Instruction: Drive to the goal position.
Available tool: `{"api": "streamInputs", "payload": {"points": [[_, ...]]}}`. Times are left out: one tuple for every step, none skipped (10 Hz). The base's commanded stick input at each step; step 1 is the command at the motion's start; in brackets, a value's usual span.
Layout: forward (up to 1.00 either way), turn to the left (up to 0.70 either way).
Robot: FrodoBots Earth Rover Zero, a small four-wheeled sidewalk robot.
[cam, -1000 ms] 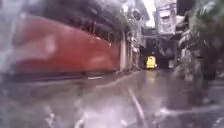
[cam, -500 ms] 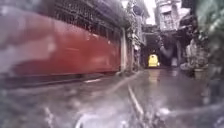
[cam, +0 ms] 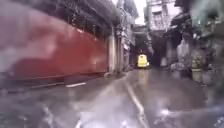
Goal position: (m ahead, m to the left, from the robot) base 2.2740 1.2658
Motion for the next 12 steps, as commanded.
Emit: {"api": "streamInputs", "payload": {"points": [[1.00, 0.00], [1.00, -0.04], [1.00, -0.27], [1.00, -0.27], [1.00, 0.00], [1.00, 0.00], [1.00, 0.00], [1.00, 0.00], [1.00, 0.00], [1.00, 0.00], [1.00, 0.00], [1.00, 0.00]]}}
